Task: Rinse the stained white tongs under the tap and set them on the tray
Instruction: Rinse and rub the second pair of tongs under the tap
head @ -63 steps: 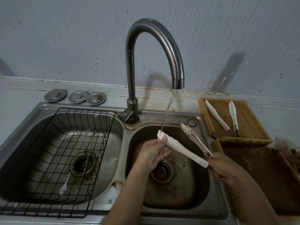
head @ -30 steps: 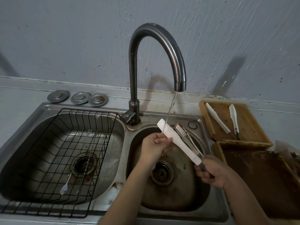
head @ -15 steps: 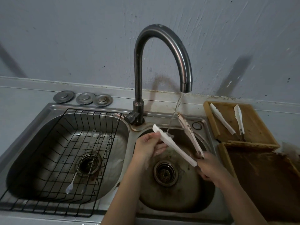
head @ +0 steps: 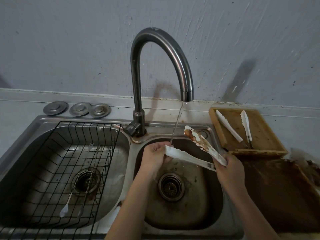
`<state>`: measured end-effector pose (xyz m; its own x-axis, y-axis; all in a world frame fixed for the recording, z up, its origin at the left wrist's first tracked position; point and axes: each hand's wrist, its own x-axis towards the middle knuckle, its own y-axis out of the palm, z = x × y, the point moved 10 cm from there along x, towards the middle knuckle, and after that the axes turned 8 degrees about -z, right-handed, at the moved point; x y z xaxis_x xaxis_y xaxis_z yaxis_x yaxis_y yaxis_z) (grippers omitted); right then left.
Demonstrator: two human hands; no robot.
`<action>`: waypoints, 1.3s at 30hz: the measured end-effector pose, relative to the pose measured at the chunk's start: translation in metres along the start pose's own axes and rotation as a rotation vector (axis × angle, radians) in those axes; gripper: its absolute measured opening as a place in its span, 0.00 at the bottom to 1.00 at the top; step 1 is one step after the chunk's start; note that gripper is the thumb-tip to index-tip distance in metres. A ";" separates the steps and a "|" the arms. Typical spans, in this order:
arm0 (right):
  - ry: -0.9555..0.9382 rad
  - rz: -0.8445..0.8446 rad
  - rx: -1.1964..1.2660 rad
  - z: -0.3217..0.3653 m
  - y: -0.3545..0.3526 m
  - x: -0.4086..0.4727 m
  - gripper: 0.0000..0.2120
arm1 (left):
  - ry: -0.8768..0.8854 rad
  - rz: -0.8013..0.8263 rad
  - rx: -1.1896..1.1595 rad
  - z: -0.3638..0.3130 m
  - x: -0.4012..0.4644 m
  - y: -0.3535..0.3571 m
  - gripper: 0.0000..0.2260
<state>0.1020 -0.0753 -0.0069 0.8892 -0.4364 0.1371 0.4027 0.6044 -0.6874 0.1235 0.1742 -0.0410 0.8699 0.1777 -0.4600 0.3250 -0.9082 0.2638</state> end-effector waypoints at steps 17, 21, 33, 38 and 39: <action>0.059 0.030 0.072 -0.005 0.010 0.000 0.05 | 0.181 -0.098 0.395 -0.008 0.001 -0.006 0.09; 0.098 0.049 0.093 -0.012 0.011 -0.003 0.05 | 0.269 -0.054 0.499 -0.019 -0.004 0.002 0.11; 0.116 0.321 0.378 0.018 0.055 -0.038 0.17 | 0.554 -0.131 0.565 -0.085 -0.022 0.004 0.11; 0.091 0.303 0.385 0.021 0.051 -0.036 0.17 | 0.488 -0.107 0.491 -0.077 -0.015 0.000 0.13; 0.098 0.286 0.385 0.019 0.049 -0.035 0.16 | 0.473 -0.099 0.477 -0.075 -0.014 -0.001 0.15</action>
<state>0.0945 -0.0181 -0.0318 0.9588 -0.2663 -0.0993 0.2126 0.9038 -0.3715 0.1393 0.2006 0.0284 0.9485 0.3164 -0.0133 0.3064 -0.9277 -0.2131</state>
